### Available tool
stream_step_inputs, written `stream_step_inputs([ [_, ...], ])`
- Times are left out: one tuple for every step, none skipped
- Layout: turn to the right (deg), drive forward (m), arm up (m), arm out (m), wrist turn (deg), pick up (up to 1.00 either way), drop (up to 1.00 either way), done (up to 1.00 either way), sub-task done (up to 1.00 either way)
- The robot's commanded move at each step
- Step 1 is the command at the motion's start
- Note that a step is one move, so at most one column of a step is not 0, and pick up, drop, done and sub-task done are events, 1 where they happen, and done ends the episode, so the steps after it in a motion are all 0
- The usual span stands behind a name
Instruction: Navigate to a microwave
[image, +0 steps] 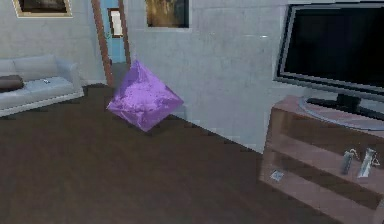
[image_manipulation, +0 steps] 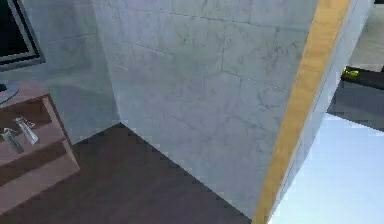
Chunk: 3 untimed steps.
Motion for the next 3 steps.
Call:
stream_step_inputs([
  [-33.0,0.0,0.0,0.0,0.0,0.0,0.0,0.0,0.0],
  [0.0,1.0,0.0,0.0,0.0,0.0,0.0,0.0,0.0],
  [0.0,1.0,0.0,0.0,0.0,0.0,0.0,0.0,0.0],
])
